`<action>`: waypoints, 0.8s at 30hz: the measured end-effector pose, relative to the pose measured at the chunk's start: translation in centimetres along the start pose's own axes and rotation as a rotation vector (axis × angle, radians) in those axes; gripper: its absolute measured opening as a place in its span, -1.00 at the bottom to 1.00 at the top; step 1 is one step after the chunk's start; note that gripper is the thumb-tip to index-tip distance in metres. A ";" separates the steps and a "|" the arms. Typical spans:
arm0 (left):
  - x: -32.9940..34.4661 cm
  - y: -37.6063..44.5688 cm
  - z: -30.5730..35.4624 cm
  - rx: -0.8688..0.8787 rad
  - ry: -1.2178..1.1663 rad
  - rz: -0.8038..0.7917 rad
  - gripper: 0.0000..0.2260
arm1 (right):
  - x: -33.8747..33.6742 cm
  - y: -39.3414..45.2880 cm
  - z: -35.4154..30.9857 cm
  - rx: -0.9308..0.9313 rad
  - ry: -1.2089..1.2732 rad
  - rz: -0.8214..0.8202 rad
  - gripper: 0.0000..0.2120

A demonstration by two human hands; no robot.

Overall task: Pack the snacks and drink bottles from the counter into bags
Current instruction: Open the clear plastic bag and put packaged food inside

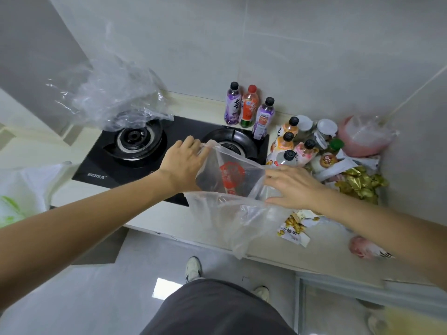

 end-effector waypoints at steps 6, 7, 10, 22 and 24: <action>1.4 -1.5 1.0 0.001 -0.024 -0.009 0.12 | 2.7 -1.4 -0.1 0.339 0.066 -0.215 0.07; 1.7 -1.8 1.3 0.008 -0.007 -0.027 0.14 | 3.2 -1.4 -0.4 0.362 0.085 -0.227 0.15; 2.3 -2.5 2.4 0.070 0.004 -0.004 0.09 | 4.1 -1.6 -0.8 0.392 0.075 -0.190 0.16; 4.6 -5.3 7.5 0.419 0.109 0.143 -0.29 | 9.4 -3.2 -3.3 0.253 0.356 -0.095 -0.51; 4.8 -5.7 8.6 0.512 0.140 0.263 -0.41 | 9.9 -3.3 -2.6 0.298 0.405 -0.066 -0.43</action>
Point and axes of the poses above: each hand's wrist, its own y-axis towards the middle knuckle, its own x-axis out of the palm, z = x × y, the point moved 6 cm from there along y, towards the middle knuckle, and after that the axes turned 11 degrees about y, right-handed, at the moved point
